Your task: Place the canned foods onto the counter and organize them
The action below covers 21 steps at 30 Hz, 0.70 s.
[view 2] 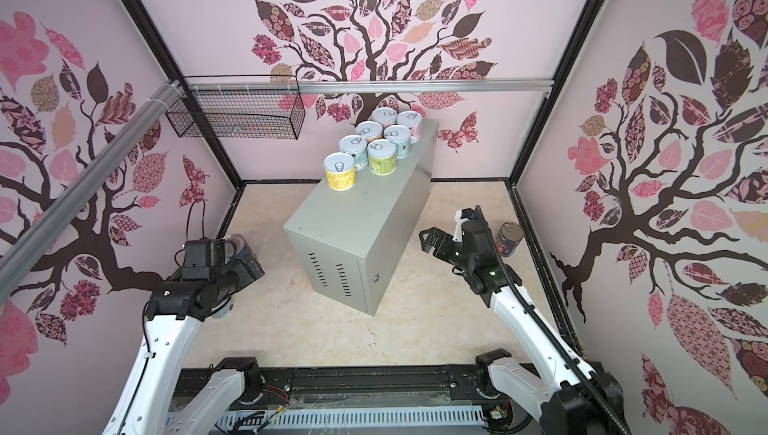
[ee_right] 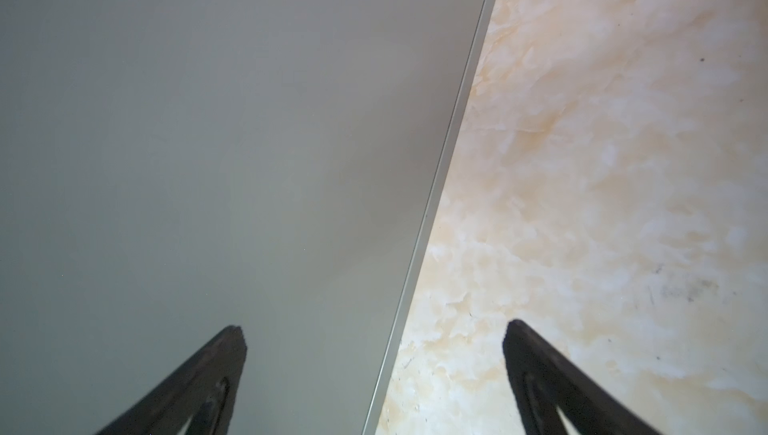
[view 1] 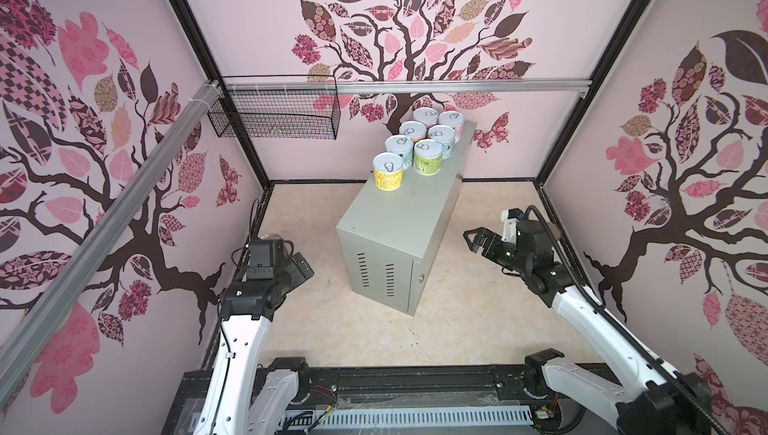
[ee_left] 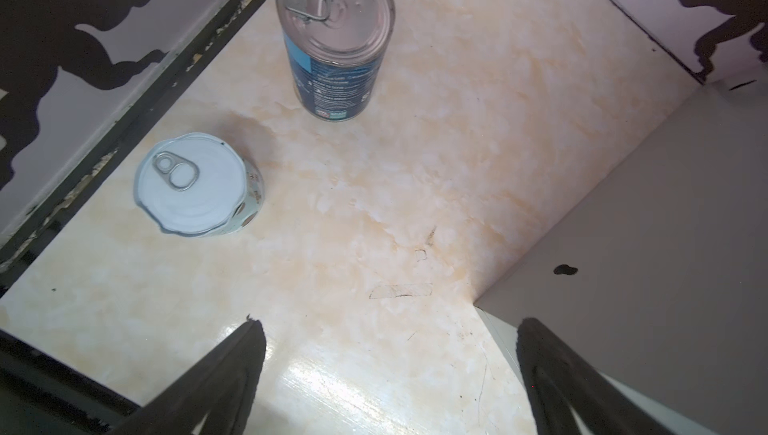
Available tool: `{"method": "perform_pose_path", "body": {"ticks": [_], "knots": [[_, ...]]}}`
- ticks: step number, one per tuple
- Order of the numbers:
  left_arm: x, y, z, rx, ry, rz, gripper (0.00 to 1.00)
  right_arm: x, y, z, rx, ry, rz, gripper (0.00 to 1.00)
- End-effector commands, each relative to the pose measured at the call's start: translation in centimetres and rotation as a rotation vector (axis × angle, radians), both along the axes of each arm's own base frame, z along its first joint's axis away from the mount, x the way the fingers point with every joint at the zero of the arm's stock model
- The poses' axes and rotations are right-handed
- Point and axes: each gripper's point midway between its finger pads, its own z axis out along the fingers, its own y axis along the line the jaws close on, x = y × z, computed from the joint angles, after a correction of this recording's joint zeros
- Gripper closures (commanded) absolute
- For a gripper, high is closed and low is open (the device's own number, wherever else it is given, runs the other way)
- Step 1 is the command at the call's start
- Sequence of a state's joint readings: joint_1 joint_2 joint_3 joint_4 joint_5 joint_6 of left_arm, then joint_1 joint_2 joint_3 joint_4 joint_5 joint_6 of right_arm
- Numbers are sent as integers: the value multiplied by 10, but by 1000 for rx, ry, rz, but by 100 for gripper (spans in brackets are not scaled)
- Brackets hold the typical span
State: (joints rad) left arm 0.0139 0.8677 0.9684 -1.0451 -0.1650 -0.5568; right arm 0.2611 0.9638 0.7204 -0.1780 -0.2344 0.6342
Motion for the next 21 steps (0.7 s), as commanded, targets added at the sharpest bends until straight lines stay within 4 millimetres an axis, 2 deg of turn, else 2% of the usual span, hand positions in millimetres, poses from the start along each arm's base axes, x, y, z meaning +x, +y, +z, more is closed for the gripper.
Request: {"method": "perform_pose_path", "body": {"ticks": [1,9,14,18,21], "knots": [[2,16,13,40,9,91,2,-18,3,-2,38,-5,35,0],[5,41,9,29,20,257,2,-47,9,-23,109,-1,83,0],[3,63,-6,-42,62,352,2,-53,13,-44,115,17,114,0],[7,79,-11,-13,63,389,2,-54,21,-60,149,21,154,0],[6,91,-24,-26,114,440,2,-56,24,-73,160,43,171,0]]}}
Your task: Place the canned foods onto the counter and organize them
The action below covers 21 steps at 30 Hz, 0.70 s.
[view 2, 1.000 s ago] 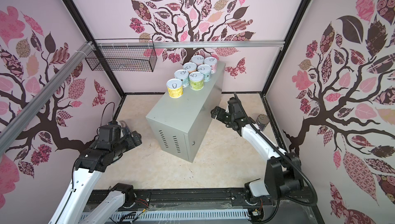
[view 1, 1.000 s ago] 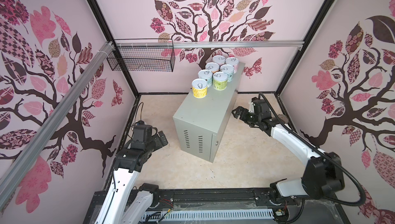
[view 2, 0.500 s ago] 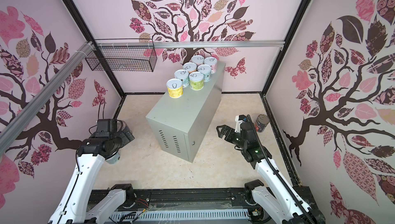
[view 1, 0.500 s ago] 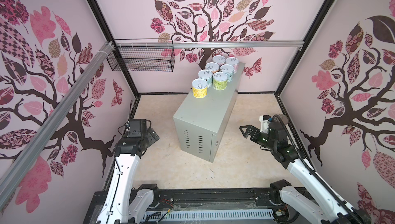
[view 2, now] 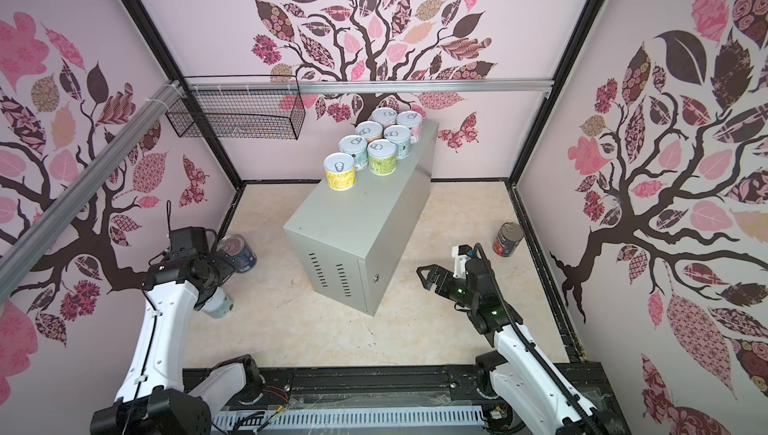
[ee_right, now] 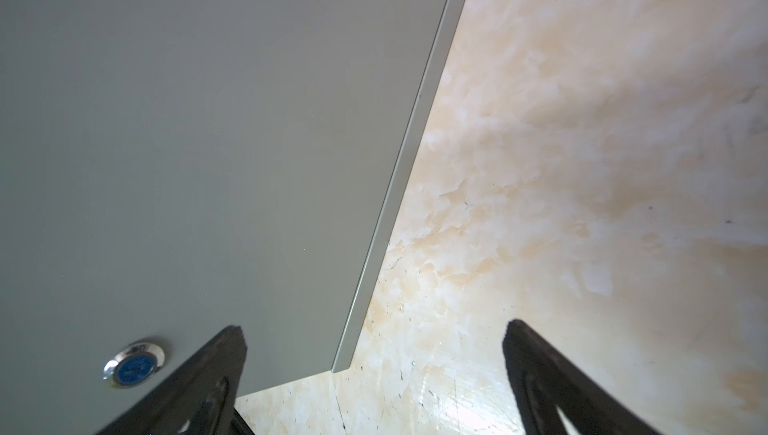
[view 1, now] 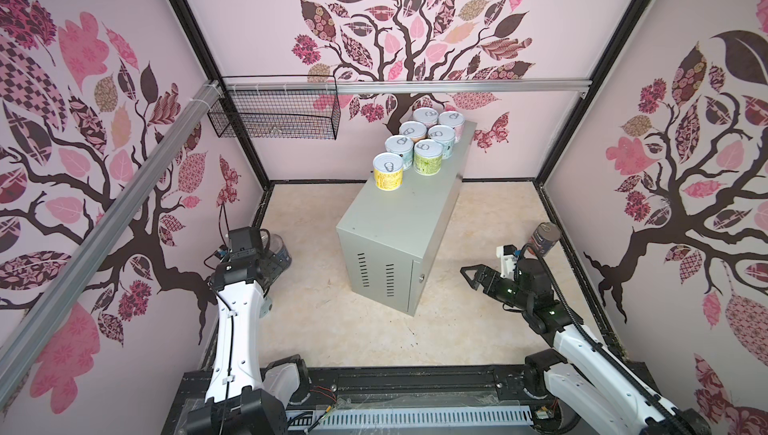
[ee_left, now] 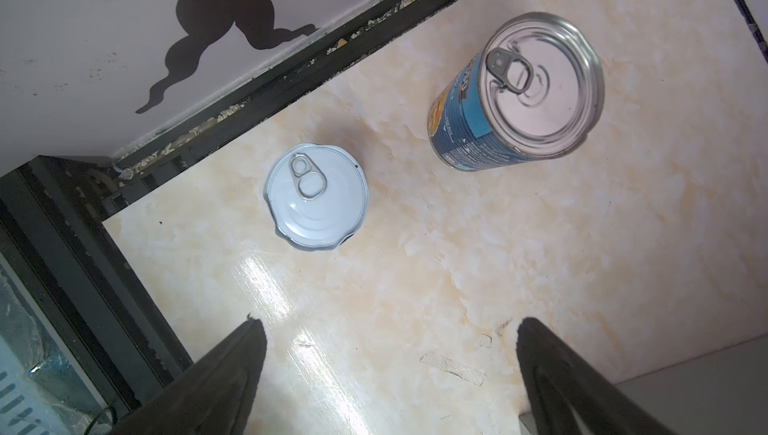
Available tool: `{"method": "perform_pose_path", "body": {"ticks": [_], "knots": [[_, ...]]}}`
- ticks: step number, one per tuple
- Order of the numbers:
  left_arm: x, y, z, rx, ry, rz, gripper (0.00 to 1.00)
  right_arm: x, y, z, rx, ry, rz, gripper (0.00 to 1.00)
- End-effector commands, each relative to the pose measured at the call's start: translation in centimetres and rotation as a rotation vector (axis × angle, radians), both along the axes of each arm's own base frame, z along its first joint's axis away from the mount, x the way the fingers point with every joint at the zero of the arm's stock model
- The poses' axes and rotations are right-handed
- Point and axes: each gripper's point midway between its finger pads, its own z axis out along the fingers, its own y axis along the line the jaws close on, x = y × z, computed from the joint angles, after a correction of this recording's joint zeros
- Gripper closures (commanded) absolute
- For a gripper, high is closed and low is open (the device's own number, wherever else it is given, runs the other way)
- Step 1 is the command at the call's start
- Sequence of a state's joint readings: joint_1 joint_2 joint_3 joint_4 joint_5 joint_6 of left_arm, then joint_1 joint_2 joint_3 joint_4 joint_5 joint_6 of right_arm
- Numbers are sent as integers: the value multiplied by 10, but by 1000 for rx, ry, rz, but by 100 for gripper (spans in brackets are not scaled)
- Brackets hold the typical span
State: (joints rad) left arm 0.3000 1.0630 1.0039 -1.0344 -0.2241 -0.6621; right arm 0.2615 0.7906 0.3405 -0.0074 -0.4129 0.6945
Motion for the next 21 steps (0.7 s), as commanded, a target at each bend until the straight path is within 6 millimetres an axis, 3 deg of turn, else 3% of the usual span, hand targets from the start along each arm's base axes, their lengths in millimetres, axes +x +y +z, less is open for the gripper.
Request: {"method": "perform_pose_path", "body": {"ticks": [1,11,21], "knots": [[7,15,-1,-2,2,50,2,2,11,8,48,-41,48,0],[10,47,-42,-40,81,166,2,-1,16,-4,48,-11,85,0],[23,62,-69,-69,147,173,2,-2,19,-11,48,3,98,0]]}}
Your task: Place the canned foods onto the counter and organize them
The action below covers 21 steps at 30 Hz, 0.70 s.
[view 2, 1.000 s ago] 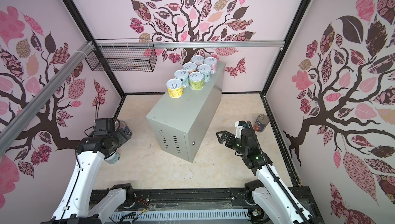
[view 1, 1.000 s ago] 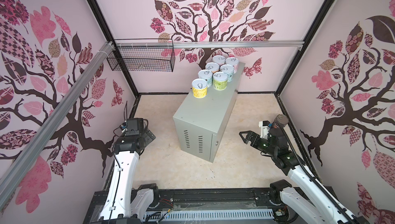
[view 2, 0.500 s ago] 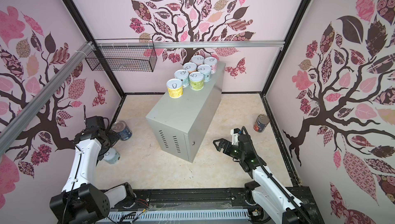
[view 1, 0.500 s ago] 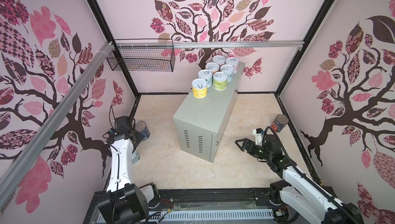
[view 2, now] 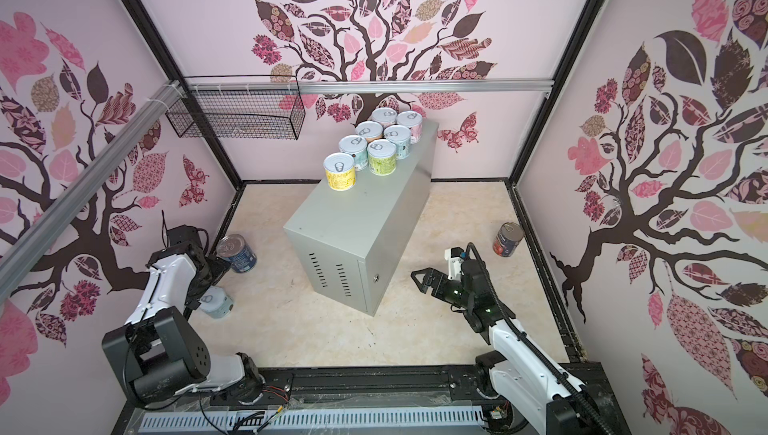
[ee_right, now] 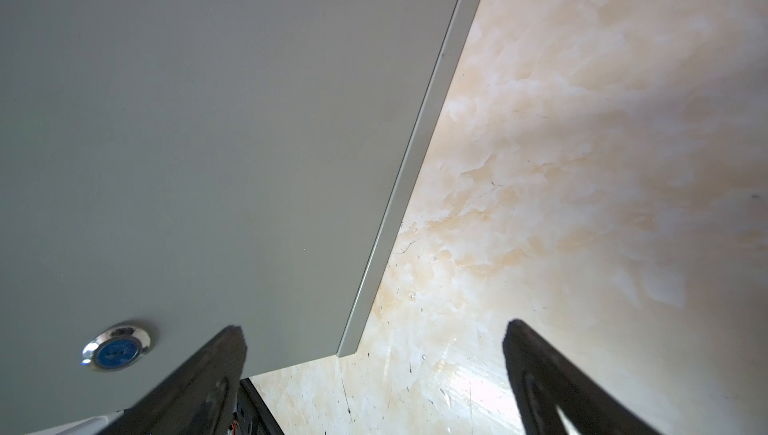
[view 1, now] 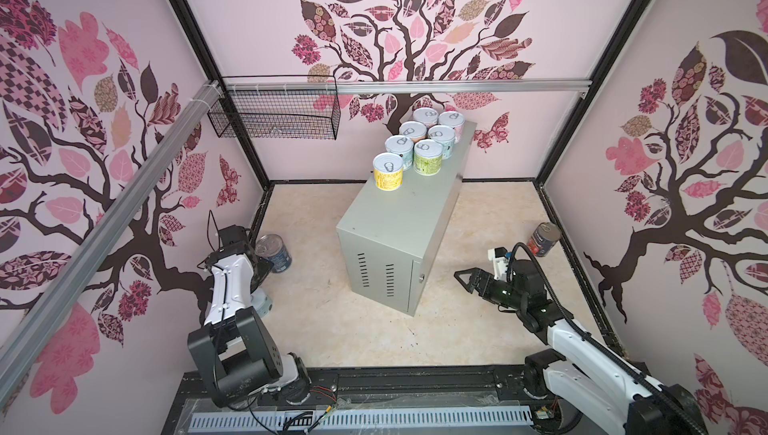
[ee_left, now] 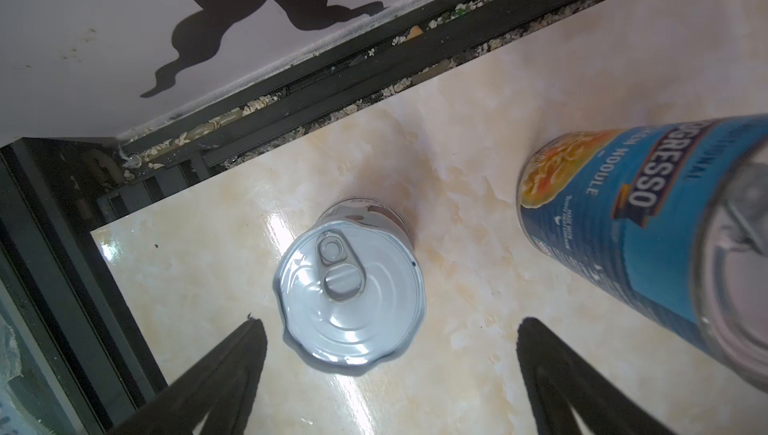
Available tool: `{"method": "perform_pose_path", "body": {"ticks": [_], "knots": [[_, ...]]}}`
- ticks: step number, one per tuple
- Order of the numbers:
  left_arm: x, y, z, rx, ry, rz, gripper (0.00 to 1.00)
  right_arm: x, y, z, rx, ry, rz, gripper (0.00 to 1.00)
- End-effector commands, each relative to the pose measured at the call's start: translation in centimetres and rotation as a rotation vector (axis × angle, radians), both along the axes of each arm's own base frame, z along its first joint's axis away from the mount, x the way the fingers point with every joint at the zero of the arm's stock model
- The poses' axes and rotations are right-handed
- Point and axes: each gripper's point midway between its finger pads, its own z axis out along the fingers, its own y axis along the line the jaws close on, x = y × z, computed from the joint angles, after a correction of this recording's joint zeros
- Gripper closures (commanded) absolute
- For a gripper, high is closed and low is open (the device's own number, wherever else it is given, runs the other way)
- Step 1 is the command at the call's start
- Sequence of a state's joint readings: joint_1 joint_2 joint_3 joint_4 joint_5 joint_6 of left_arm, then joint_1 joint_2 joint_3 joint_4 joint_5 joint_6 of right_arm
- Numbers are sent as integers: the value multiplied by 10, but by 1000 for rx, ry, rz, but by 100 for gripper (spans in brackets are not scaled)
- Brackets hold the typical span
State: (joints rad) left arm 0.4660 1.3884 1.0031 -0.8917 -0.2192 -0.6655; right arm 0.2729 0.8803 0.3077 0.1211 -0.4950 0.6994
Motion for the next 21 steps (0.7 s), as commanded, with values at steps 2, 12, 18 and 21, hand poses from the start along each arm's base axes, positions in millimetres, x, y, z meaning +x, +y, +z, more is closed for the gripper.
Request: {"method": "perform_pose_path", "body": {"ticks": [2,12,18,21], "knots": [[7,10,-5,-8,-11,19,2,-2,3,-5,2,5,20,0],[3,13,-35,-65,31,41,2,-2,4,-12,-5,26,23,0],[0,10,-48,-90,54,50,2,-1,4,-13,-7,29,21,0],[-2,11,-45,-85,67,54,2,-2,4,-14,-8,30,22,0]]}}
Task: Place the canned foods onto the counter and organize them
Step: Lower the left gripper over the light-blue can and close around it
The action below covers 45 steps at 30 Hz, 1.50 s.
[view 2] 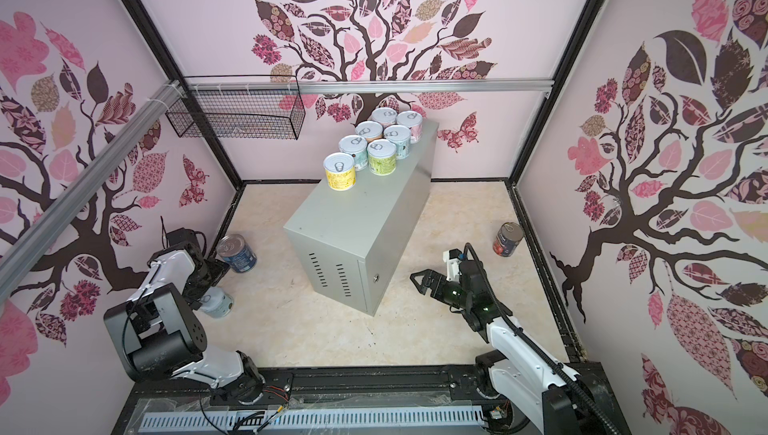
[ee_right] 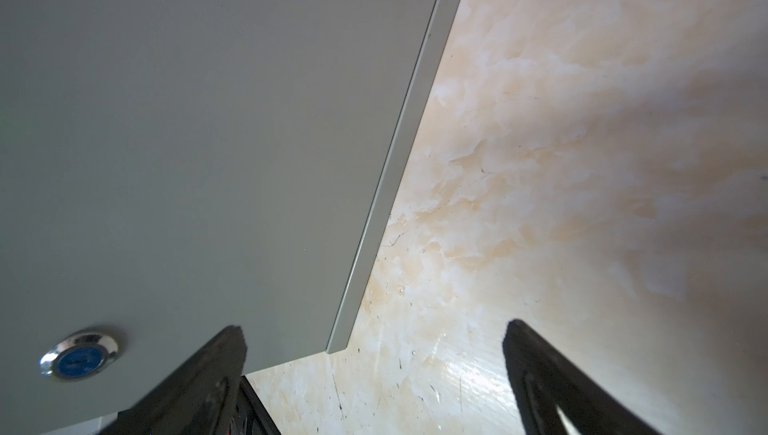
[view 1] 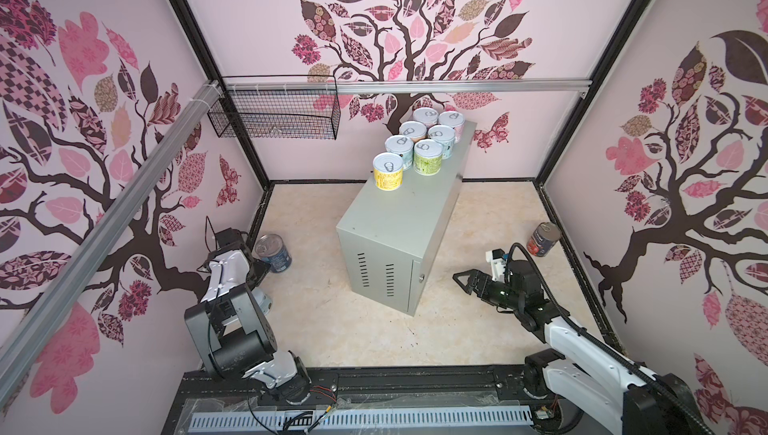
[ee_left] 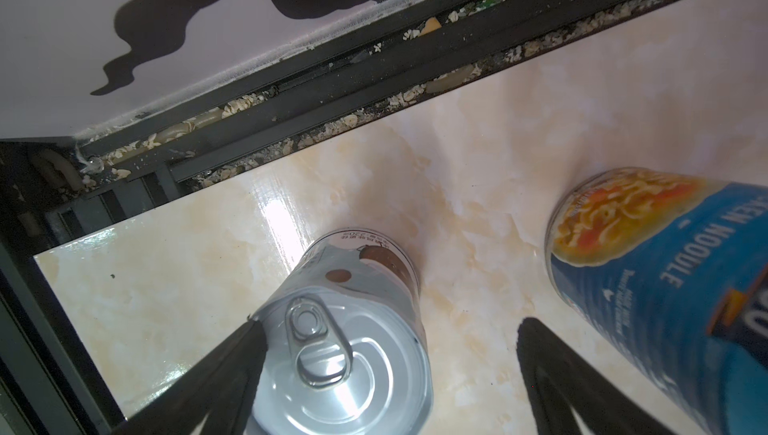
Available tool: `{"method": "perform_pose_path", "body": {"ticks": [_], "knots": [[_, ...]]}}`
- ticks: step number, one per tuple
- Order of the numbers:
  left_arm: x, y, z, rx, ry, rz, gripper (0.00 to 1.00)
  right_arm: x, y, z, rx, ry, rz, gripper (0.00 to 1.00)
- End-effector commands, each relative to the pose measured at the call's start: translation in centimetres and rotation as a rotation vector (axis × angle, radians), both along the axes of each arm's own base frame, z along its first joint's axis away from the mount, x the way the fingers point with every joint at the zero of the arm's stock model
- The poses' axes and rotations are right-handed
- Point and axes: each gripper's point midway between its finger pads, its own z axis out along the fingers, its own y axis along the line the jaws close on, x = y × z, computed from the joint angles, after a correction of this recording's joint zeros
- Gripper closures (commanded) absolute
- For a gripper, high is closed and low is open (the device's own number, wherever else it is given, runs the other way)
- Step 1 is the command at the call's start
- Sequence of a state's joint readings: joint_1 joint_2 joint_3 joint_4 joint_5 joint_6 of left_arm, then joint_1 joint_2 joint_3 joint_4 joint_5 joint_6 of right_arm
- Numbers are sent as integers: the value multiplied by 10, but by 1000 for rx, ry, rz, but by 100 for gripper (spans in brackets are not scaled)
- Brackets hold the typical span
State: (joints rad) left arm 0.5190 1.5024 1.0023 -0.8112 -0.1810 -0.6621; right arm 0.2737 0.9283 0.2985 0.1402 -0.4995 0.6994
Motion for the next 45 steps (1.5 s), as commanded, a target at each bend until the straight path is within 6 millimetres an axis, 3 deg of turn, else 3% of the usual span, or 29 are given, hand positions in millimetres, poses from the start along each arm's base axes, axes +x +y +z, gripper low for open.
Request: {"method": "perform_pose_path", "body": {"ticks": [1,7,12,17,45], "knots": [[-11,-3,-12,-28,52,13,2,-2,3,-1,0,-7,18,0],[-11,1,18,23,6,18,2,-2,4,0,6,-10,20,0],[-17,3,31,57,-2,25,2,-4,5,0,9,-11,28,0],[-24,-2,21,41,23,19,2,-5,6,0,7,-10,34,0],[-17,-3,-34,-66,99,2,4,-4,5,-10,-13,12,26,0]]}}
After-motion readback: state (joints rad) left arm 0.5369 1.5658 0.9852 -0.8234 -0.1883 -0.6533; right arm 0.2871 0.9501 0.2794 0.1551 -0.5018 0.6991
